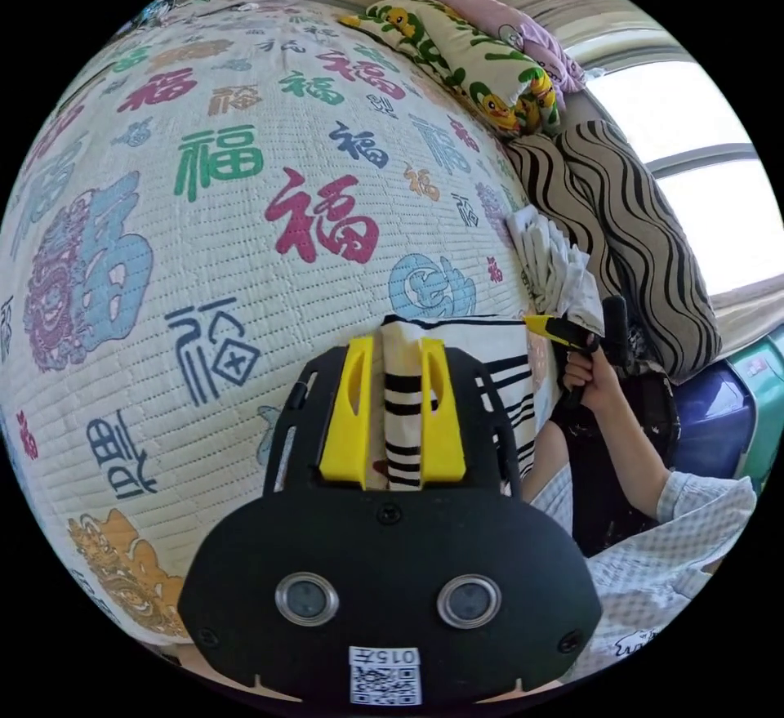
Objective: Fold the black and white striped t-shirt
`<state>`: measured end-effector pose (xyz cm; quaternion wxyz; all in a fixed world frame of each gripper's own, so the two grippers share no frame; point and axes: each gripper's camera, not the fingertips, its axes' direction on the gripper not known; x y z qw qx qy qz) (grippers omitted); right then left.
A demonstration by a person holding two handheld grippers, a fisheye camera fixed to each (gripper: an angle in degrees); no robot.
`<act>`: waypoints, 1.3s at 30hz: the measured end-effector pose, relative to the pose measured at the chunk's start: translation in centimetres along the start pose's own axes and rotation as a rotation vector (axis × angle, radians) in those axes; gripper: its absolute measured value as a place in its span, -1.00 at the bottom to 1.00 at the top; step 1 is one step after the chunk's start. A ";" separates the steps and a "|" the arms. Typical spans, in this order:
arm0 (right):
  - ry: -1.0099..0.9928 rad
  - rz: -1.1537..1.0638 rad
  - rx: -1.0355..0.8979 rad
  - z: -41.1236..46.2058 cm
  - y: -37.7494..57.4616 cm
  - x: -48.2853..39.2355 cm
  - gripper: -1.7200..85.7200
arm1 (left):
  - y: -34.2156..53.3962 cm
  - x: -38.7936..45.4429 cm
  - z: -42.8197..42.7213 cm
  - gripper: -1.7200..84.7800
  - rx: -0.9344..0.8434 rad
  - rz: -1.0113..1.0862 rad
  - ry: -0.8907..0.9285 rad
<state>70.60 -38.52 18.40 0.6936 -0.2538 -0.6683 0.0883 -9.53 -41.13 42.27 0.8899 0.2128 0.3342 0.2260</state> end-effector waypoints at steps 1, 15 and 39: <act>-0.014 -0.006 -0.017 0.1 -0.1 0.1 -0.74 | 0.1 -0.4 -0.2 -0.73 0.006 -0.001 -0.002; -0.008 -0.147 -0.259 4.0 -2.8 -4.2 -0.89 | -2.3 -1.3 2.0 -0.95 -0.057 0.123 0.153; -0.005 -0.340 -0.333 4.4 16.6 -9.2 -0.84 | 18.9 1.5 2.5 -0.89 -0.109 0.318 0.325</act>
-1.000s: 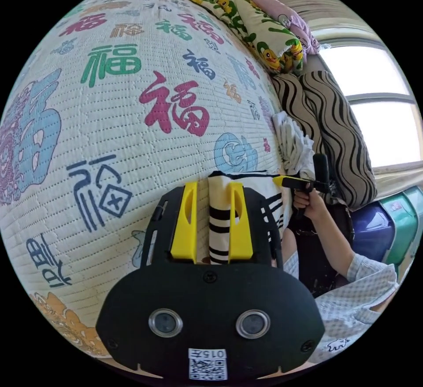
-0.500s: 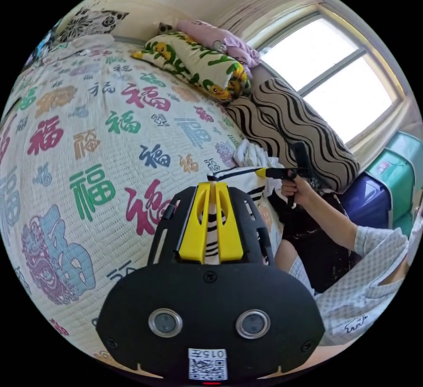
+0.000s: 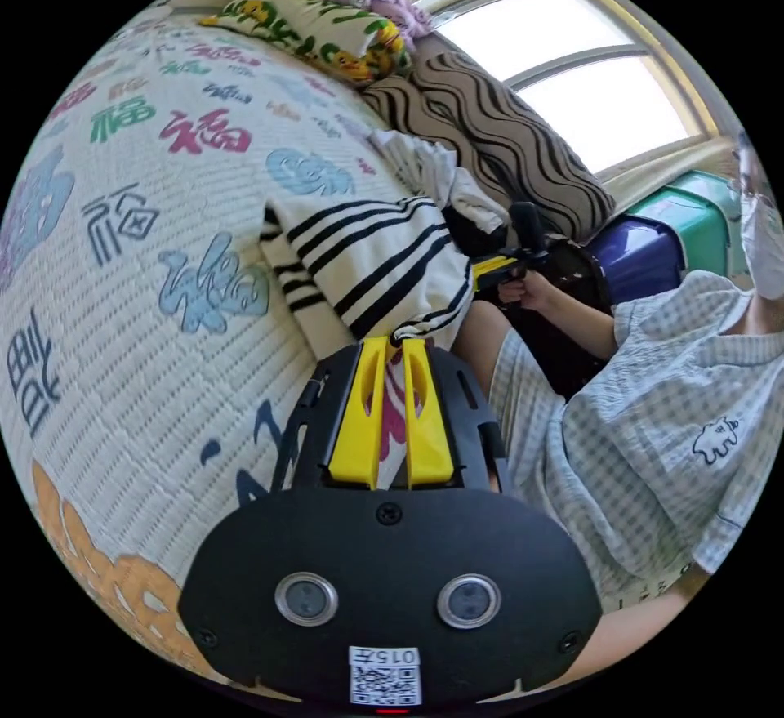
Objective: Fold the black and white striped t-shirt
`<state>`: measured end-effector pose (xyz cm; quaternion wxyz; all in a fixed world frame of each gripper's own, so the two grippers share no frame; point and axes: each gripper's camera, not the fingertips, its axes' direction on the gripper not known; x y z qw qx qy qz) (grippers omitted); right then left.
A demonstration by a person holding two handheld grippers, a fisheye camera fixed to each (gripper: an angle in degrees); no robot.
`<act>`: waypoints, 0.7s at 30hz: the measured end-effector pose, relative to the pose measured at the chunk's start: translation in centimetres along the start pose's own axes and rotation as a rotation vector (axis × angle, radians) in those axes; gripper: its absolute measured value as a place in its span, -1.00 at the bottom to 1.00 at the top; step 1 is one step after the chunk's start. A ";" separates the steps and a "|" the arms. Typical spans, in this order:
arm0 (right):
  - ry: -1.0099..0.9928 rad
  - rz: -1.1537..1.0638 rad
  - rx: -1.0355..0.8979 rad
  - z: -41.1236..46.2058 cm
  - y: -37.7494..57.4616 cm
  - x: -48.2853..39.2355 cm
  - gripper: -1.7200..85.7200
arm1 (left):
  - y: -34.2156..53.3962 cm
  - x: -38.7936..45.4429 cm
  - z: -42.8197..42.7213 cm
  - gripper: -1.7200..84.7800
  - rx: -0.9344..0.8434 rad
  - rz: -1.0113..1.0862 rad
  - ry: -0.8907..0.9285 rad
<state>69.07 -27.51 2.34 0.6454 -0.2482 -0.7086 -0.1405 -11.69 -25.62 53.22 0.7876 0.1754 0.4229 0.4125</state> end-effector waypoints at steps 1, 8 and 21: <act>0.010 -0.001 -0.003 -0.2 0.1 -0.2 -0.84 | 0.1 0.1 -0.1 -0.88 -0.007 -0.012 -0.008; 0.199 -0.021 0.183 -5.1 -0.1 -4.3 -0.82 | -3.7 5.7 -1.9 -0.79 0.109 0.038 -0.149; 0.018 0.128 0.128 -2.1 0.6 -3.9 -0.92 | -4.8 4.1 6.3 -0.86 -0.050 -0.021 -0.237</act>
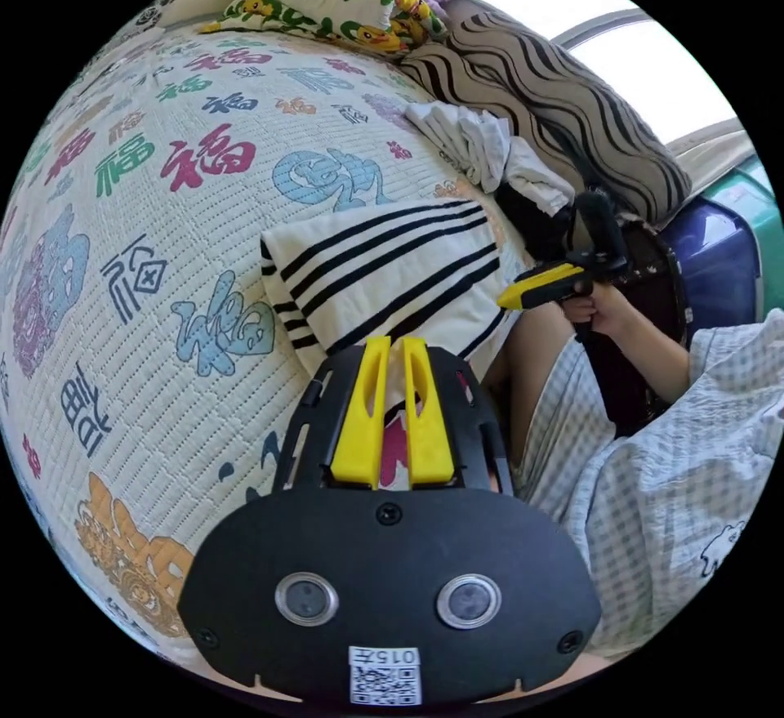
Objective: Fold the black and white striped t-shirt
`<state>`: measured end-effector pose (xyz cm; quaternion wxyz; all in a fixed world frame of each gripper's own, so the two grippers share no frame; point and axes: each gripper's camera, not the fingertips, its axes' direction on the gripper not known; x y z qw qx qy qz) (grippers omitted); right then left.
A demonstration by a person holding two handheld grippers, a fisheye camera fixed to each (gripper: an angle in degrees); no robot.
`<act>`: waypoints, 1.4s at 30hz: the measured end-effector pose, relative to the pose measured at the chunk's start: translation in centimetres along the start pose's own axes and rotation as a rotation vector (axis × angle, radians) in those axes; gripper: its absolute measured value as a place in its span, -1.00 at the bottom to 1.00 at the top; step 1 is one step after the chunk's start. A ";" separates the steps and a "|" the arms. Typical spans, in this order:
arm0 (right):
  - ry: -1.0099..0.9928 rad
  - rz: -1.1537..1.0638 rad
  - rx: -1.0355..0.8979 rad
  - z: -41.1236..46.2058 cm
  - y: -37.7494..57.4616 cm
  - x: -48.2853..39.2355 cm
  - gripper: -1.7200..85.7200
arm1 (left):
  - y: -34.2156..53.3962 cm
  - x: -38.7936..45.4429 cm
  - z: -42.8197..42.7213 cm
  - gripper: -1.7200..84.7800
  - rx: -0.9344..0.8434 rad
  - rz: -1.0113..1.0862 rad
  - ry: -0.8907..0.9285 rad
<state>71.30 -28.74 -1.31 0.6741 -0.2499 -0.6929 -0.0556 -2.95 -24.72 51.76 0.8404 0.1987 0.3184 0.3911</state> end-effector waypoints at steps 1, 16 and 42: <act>0.000 0.017 0.037 -0.8 0.0 0.2 -0.90 | 0.1 -0.4 -0.6 -0.85 0.032 -0.022 0.012; 0.095 0.165 0.095 -3.0 -0.9 0.6 -0.94 | -3.0 -6.6 4.5 -0.93 -0.005 -0.152 -0.027; -0.227 0.254 0.057 -7.9 4.2 -4.9 -0.87 | -0.7 -8.2 13.9 -0.73 -0.034 -0.313 0.206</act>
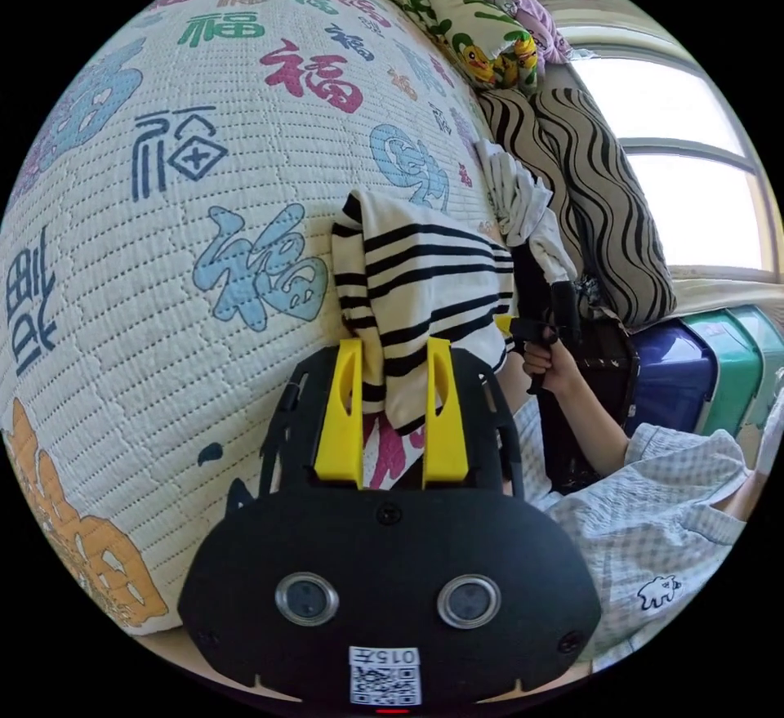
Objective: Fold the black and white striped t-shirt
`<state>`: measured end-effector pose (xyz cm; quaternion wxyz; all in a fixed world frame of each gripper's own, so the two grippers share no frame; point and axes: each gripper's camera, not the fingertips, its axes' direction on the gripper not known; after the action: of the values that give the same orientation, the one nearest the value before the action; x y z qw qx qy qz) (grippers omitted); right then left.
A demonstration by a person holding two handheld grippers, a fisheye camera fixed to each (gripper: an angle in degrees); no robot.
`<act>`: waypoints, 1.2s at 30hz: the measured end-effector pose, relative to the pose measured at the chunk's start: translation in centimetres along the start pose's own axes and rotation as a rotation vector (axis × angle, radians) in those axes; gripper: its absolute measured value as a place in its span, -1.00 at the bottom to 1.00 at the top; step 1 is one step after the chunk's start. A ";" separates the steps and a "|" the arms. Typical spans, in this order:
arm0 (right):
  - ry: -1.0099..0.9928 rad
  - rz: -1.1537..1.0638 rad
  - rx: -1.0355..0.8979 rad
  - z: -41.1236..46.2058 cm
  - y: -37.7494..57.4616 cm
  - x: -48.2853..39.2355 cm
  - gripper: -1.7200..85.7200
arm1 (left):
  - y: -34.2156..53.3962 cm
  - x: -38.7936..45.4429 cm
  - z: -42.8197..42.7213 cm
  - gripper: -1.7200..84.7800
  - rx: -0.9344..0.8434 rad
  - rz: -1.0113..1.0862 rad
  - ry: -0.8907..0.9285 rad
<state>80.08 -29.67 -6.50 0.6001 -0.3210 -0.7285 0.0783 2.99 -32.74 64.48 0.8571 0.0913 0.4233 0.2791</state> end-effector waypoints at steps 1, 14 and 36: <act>0.014 -0.014 -0.001 -0.2 0.1 -0.5 -0.88 | -0.1 0.2 0.0 -0.75 0.001 -0.001 0.005; 0.379 -0.394 0.171 -16.6 3.0 -16.3 -0.94 | -5.6 17.1 3.5 -0.81 0.227 0.304 0.310; 0.646 0.135 0.331 -24.6 -0.7 -13.6 -0.94 | -21.8 38.5 25.4 -0.81 0.062 0.332 0.340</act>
<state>103.62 -44.49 -10.78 0.8364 -0.2750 -0.4562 0.1292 50.18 -27.33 45.86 0.7125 0.1374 0.5492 0.4146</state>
